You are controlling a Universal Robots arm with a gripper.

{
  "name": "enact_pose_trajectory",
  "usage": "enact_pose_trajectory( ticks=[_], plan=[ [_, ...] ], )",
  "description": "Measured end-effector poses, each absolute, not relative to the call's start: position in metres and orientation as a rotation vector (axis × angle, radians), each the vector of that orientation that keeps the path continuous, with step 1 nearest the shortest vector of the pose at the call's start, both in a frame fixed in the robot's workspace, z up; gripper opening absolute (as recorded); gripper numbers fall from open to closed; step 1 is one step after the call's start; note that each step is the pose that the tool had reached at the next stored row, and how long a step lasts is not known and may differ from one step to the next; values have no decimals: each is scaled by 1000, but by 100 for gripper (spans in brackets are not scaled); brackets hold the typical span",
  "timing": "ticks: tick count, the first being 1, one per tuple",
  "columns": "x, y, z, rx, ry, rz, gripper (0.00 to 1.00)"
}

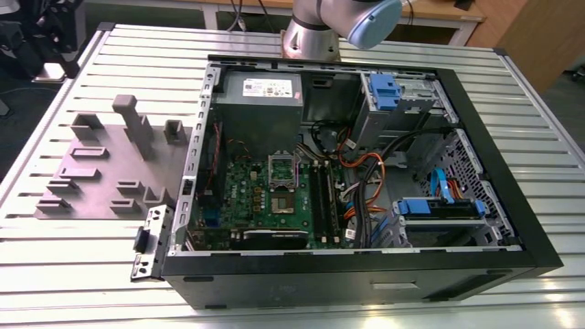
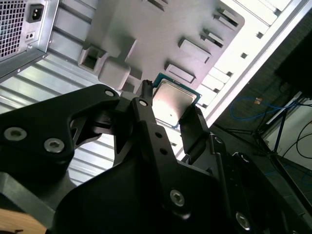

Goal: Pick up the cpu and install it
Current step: 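Pick up the cpu and move it towards the insertion slot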

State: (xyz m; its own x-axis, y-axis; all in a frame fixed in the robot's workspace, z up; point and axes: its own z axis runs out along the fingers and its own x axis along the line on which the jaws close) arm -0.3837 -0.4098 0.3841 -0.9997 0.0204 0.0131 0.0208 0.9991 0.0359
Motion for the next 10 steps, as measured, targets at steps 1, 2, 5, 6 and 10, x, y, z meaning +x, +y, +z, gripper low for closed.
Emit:
enact_pose_trajectory(
  ticks=[1, 2, 5, 6, 10],
  plan=[
    [-383, -410, 384, -32, -3128, -57, 47],
    [-383, -410, 384, -32, -3128, -57, 47],
    [-379, -410, 384, -33, -3128, -57, 47],
    [-378, -410, 384, -33, -3128, -56, 47],
    [-372, -410, 384, -32, -3128, -57, 47]
  ],
)
